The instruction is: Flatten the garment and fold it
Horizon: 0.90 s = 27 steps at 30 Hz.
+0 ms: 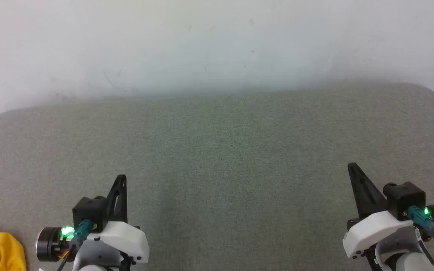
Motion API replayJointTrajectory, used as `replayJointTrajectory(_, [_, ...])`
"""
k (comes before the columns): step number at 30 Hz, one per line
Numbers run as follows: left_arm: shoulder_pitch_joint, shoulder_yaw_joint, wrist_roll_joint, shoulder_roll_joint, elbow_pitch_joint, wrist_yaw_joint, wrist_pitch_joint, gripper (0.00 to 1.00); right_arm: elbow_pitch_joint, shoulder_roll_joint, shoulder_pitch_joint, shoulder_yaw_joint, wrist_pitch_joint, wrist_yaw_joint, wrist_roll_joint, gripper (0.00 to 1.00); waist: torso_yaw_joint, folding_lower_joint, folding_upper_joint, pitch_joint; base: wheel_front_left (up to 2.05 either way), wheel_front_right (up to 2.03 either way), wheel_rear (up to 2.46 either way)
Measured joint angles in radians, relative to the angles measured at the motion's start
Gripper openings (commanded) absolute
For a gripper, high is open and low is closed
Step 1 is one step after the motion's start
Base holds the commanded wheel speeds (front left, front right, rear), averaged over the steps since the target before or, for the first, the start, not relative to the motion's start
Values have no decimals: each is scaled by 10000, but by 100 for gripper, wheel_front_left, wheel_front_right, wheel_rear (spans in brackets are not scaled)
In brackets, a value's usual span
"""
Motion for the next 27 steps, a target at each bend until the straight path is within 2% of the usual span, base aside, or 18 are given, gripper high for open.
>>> replayJointTrajectory(25, [0, 0, 0, 0, 0, 0, 0, 0, 0, 0, 0, 0, 0, 0, 0, 0, 0, 0, 0, 0, 0, 0, 0])
replayJointTrajectory(26, [3, 2, 0, 2, 6, -4, 0, 100, 0, -4, 1, 2, 0, 0, 2, 100, 0, 0, 0, 0, 0, 0, 0])
replayJointTrajectory(27, [5, 4, 0, 2, 10, -4, 0, 100, 0, -6, 2, 0, 0, 0, 2, 100, 0, 0, 0, 0, 0, 0, 0])
